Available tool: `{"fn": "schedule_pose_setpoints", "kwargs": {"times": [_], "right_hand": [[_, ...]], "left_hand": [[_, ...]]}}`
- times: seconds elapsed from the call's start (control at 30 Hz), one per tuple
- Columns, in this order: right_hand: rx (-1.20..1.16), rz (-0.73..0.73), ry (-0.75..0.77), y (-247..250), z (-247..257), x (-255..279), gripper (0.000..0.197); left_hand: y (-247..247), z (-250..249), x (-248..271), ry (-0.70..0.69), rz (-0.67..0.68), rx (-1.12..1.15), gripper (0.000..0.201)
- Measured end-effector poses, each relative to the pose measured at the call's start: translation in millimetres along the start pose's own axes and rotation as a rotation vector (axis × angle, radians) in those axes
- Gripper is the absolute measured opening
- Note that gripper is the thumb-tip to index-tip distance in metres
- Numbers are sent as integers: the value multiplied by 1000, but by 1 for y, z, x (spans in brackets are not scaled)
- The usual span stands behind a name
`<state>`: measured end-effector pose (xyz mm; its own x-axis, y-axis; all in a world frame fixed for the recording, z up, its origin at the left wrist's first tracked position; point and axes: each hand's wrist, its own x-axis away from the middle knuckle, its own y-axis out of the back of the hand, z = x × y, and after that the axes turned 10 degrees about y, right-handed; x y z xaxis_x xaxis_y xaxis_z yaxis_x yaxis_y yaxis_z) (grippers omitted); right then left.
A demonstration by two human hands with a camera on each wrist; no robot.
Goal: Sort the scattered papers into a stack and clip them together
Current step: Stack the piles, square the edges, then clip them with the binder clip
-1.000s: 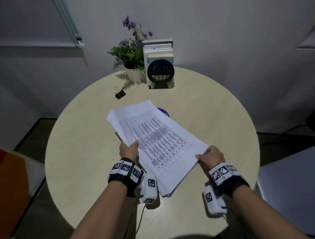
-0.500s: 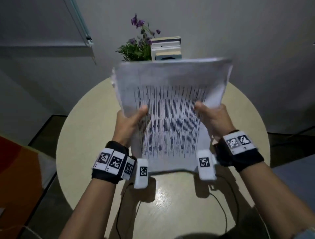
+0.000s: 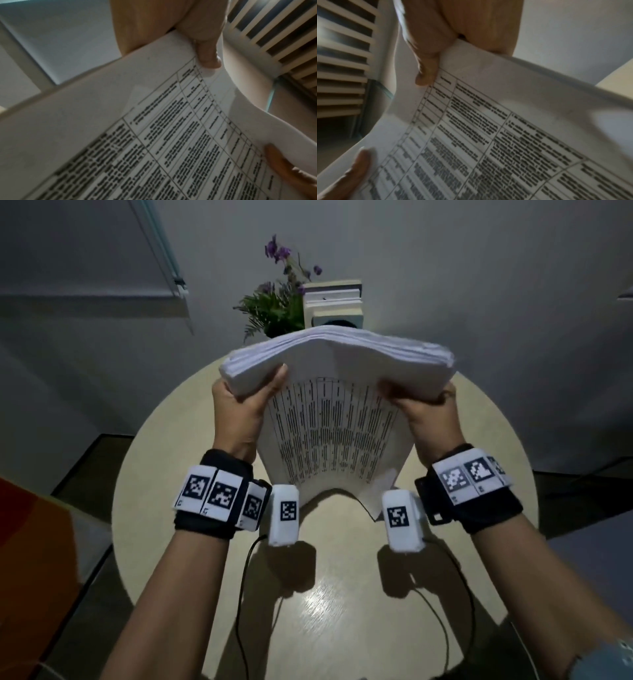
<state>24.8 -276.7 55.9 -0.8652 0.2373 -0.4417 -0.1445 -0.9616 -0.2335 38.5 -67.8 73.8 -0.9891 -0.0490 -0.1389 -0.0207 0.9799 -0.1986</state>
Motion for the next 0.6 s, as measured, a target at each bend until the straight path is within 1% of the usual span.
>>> {"fn": "schedule_pose_setpoints", "kwargs": {"times": [0.03, 0.07, 0.13, 0.17, 0.2, 0.23, 0.27, 0.33, 0.37, 0.43, 0.53, 0.6], "right_hand": [[-18, -28, 25, 0, 7, -7, 30], [-48, -46, 49, 2, 11, -12, 25], [-69, -51, 65, 7, 16, -11, 22], [-52, -30, 53, 9, 15, -6, 26], [-32, 17, 30, 10, 11, 2, 35], [7, 51, -11, 11, 4, 10, 41], [37, 74, -41, 10, -2, 16, 43], [117, 69, -62, 2, -9, 21, 43], [134, 52, -62, -1, -9, 19, 39], [89, -3, -45, -6, 1, 9, 30], [27, -46, 74, -5, 19, -8, 30], [-1, -36, 98, -3, 24, -11, 27]], "left_hand": [[0, -6, -3, -28, -9, 15, 21], [3, -11, -5, -61, -18, 33, 24], [12, -14, -6, -81, -17, 80, 49], [17, -12, -4, -67, -4, 99, 59], [21, -7, -1, -41, 29, 93, 66], [22, 0, 2, -2, 55, 71, 69], [20, 6, 5, 41, 61, 48, 70], [13, 13, 7, 98, 17, 24, 70], [10, 11, 5, 88, -11, 20, 67], [7, 0, 1, 33, -57, 40, 61], [7, -22, -3, -94, -64, 91, 54], [13, -26, -4, -149, -57, 97, 45]]}}
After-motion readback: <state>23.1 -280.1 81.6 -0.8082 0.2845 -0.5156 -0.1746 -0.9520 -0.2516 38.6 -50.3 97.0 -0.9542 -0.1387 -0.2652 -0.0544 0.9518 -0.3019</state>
